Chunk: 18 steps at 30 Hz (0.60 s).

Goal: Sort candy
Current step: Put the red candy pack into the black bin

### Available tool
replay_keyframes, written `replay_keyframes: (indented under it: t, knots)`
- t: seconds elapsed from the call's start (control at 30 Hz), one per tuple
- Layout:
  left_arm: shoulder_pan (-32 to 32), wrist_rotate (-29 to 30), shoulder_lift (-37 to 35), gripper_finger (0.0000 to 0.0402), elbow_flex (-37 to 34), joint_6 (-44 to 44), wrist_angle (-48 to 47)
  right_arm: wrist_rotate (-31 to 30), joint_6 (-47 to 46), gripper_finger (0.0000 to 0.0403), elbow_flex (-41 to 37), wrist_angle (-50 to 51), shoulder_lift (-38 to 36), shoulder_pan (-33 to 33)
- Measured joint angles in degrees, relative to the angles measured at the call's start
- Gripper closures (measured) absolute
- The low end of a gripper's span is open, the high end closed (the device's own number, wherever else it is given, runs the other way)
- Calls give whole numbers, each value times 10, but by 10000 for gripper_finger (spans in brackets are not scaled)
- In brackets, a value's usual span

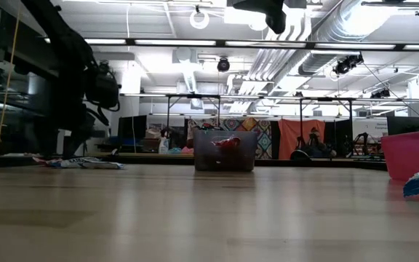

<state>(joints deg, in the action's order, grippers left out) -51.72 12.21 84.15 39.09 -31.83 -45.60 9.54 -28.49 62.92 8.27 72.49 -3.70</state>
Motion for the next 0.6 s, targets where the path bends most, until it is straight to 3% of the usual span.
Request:
replay_keyframes:
  t: [0.37, 0.47, 0.6]
  knots:
    - [0, -18, 5, 194, -33, 8, 42, 0, 0, 167, 0, 2, 0, 0]
    - [0, -20, -2, 234, -35, 9, 45, 0, 0, 167, 0, 2, 0, 0]
    - [0, -13, -17, 347, -36, 12, 46, 0, -2, 167, 0, 2, 0, 0]
